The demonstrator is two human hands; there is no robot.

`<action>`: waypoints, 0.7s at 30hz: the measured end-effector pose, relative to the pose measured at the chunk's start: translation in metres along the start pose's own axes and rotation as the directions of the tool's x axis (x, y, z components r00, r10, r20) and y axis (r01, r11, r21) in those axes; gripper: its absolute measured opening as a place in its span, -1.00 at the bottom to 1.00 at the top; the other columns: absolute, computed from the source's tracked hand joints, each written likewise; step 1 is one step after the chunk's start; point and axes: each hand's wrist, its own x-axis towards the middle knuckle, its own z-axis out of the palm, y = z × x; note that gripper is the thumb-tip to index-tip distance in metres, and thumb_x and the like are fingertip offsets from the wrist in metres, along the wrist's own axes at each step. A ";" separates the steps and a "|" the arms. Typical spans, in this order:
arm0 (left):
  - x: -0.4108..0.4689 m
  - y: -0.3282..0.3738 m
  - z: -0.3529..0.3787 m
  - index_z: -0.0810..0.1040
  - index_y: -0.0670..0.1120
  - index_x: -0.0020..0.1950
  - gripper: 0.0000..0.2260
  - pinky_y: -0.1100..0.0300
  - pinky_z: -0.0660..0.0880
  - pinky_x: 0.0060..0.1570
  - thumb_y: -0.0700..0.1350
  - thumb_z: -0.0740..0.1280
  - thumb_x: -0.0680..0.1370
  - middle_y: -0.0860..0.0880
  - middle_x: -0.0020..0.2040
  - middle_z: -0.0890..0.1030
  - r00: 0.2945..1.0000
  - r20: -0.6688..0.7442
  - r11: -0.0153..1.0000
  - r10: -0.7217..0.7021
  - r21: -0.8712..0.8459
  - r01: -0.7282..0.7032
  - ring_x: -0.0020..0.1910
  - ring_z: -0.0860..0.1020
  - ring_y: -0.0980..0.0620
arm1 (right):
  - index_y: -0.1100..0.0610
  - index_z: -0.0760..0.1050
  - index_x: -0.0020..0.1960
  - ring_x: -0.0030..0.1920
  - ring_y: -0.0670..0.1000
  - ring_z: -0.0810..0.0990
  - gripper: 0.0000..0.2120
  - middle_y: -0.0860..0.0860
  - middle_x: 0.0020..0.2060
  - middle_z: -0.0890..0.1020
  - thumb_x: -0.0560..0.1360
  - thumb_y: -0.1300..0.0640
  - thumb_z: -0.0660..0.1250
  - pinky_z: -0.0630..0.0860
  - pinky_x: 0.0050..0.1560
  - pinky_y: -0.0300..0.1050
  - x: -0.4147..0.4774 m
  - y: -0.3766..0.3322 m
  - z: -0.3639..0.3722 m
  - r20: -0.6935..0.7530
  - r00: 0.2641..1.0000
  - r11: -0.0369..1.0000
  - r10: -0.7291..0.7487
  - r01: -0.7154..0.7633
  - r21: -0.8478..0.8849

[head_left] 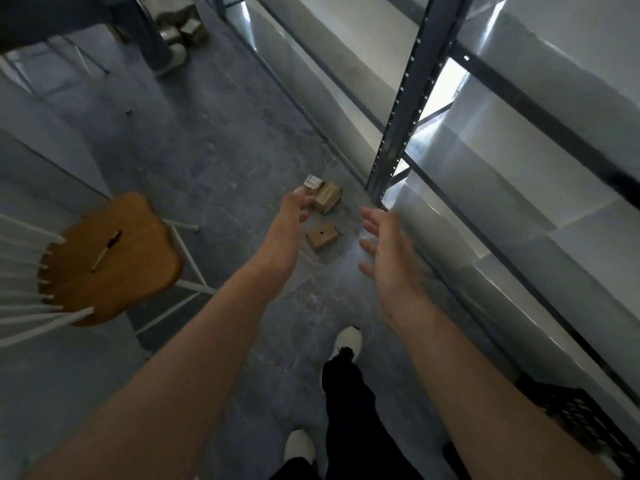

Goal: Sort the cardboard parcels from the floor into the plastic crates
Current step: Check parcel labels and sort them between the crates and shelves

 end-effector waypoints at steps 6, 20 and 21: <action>0.142 0.009 0.009 0.48 0.15 0.31 -0.60 0.00 0.19 0.32 0.24 -0.04 0.69 0.03 0.31 0.42 0.993 -0.033 0.993 -0.110 -0.038 0.109 0.34 0.30 0.05 | -0.21 0.58 0.12 0.02 -0.35 0.53 -0.76 -0.46 -0.10 0.58 0.76 -0.10 0.13 0.50 0.12 -0.14 0.156 0.004 0.027 0.023 0.991 0.991 0.133 -0.133 -0.009; 0.462 -0.078 -0.007 0.49 0.09 0.42 -0.55 -0.03 0.19 0.40 0.22 -0.01 0.69 -0.05 0.50 0.39 0.925 -0.005 0.922 -0.379 0.081 0.379 0.50 0.29 -0.01 | -0.07 0.52 0.54 0.31 -0.22 0.52 -0.44 -0.45 0.06 0.49 0.62 -0.24 0.15 0.44 0.51 0.07 0.451 0.107 0.109 -0.086 0.913 0.916 0.399 -0.400 0.008; 0.483 -0.090 -0.005 0.48 0.07 0.44 -0.53 -0.04 0.18 0.44 0.22 -0.01 0.69 -0.04 0.49 0.40 0.919 0.002 0.916 -0.393 0.089 0.392 0.45 0.32 0.02 | -0.06 0.51 0.56 0.29 -0.21 0.51 -0.49 -0.43 0.07 0.49 0.69 -0.19 0.15 0.43 0.53 0.08 0.470 0.121 0.111 -0.105 0.905 0.910 0.413 -0.414 0.014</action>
